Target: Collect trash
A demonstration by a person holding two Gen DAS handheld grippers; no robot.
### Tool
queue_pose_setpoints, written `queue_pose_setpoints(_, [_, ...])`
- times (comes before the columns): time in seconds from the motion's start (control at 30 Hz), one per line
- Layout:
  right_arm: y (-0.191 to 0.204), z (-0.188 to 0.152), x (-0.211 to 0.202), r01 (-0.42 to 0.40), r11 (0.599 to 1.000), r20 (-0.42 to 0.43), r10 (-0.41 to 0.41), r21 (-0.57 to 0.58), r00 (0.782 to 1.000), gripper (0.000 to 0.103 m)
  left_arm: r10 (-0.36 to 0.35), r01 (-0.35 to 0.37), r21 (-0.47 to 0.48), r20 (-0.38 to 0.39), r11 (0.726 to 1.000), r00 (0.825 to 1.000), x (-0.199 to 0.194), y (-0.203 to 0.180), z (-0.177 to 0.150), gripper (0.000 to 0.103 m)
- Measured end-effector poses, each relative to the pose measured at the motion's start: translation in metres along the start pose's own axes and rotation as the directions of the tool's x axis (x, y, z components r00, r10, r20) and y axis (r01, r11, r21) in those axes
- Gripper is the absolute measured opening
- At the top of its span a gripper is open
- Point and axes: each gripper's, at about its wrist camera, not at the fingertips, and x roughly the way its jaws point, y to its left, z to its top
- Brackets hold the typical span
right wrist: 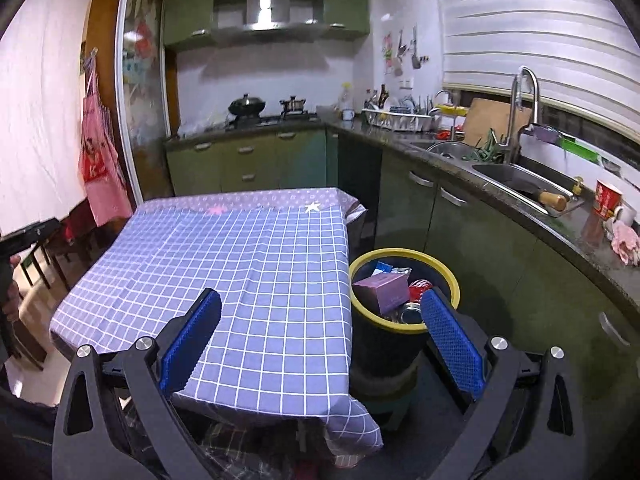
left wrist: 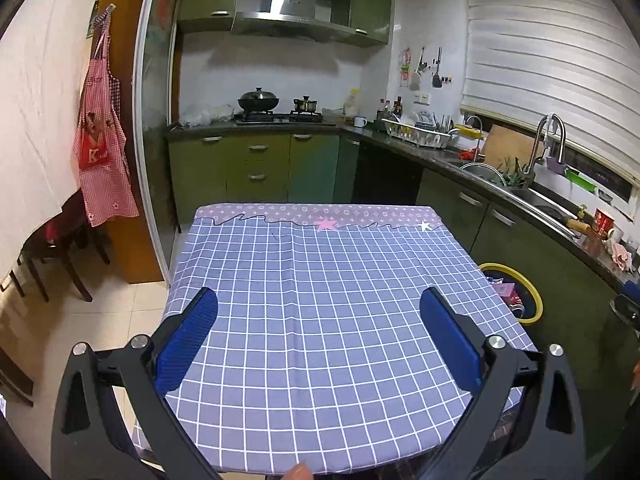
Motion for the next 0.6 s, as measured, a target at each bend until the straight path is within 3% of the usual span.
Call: queue_pose_setpoints(0.6, [-0.009, -0.013, -0.01, 0.045, 0.999, 0.006, -0.045, 0.008, 0.999, 0.098, -0.002, 0.002, 0.049, 0.004, 0.999, 1.0, -0.011, -0.011, -0.008, 0.096])
